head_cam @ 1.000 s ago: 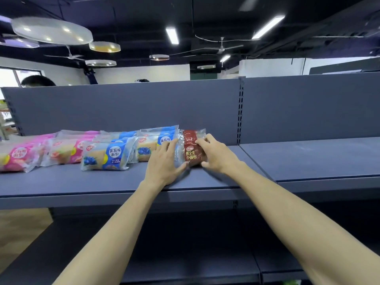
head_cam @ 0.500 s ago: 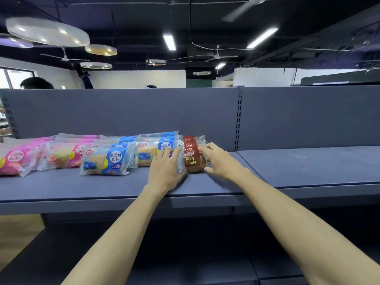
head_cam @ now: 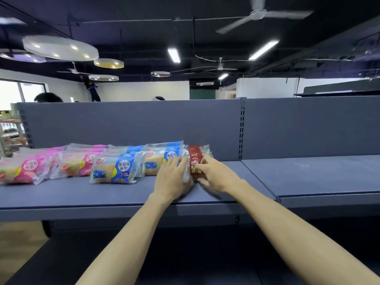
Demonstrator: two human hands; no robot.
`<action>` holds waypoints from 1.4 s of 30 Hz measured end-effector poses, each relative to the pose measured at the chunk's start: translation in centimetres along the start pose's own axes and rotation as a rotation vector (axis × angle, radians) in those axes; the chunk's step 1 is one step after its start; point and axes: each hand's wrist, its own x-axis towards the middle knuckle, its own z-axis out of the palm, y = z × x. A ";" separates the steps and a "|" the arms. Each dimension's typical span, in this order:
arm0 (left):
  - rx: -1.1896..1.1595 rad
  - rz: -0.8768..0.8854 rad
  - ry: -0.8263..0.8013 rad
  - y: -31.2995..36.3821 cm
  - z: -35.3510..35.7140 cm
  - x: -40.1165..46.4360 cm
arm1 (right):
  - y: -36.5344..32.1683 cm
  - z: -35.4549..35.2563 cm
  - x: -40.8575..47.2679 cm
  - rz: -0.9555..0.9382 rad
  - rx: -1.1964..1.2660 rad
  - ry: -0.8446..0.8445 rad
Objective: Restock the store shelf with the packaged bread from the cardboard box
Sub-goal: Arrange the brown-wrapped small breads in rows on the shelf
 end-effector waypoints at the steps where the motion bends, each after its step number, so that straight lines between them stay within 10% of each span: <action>1: 0.002 0.012 -0.002 -0.2 -0.2 -0.2 | -0.1 0.2 0.2 0.008 0.002 -0.014; 14: 0.120 -0.008 -0.112 -6.4 -7.3 -2.8 | -4.6 -2.7 2.6 0.017 -0.034 -0.033; 32: 0.279 -0.285 -0.240 -20.2 -19.4 -21.6 | -30.3 1.4 7.4 -0.374 0.217 0.037; 42: 0.167 -0.372 -0.771 -19.1 -10.4 -40.9 | -35.4 17.1 -3.7 -0.390 0.204 -0.382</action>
